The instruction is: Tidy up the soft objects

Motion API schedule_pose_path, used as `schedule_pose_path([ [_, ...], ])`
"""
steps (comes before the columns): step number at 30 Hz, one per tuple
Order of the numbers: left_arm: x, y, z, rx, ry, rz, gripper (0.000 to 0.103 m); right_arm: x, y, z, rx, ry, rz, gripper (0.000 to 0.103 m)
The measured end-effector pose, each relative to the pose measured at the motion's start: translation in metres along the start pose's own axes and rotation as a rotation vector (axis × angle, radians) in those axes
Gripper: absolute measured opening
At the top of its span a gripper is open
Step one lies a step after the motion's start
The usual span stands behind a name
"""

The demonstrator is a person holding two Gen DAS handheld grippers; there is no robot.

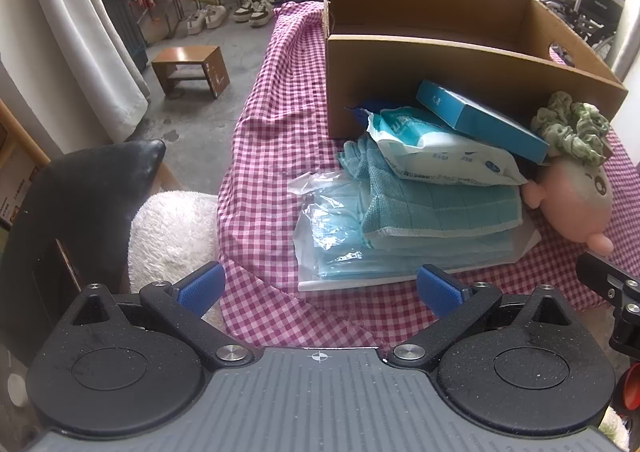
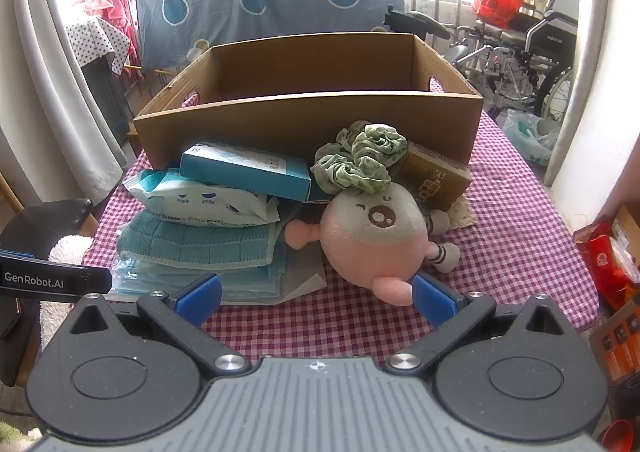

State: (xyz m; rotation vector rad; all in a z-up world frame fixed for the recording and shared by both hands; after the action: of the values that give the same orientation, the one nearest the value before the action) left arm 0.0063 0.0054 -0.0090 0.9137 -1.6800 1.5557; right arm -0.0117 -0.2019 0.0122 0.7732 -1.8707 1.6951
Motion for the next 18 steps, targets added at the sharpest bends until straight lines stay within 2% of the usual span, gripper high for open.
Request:
schedule_pose_path([
  [18, 0.0, -0.0002, -0.0002, -0.005, -0.003, -0.001, 0.103, -0.0019, -0.0003, 0.0025, -0.007, 0.005, -0.007, 0.103],
])
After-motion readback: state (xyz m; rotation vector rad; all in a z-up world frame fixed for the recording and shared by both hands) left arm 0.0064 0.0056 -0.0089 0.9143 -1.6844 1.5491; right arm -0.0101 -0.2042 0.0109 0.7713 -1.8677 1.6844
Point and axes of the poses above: each gripper's, at about its wrist camera, not at the fingertips, and x roughly against the way its jaws point, z to its right, y to its underside, the point moved 1 cm from there along -x, roughly the way its jaws point, and after that the axes turned 3 degrees about -x, right-handed, at the moved point
